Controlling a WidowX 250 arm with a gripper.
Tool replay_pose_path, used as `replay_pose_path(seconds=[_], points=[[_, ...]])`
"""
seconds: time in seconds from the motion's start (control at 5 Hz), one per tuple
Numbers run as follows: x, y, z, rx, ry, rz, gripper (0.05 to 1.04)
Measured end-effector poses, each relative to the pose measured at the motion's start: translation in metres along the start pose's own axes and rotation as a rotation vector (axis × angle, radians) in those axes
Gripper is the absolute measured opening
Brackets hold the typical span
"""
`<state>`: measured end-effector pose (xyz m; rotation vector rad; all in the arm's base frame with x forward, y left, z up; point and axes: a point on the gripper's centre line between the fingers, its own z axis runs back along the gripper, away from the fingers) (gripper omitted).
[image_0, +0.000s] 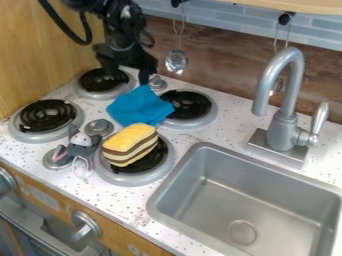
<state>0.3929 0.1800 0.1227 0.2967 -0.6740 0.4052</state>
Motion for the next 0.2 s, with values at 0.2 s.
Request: replay_pose_path(seconds=[0.2], points=[[-0.0078,-0.0037,0.0000,-0.025,-0.047,-0.013,1.001]])
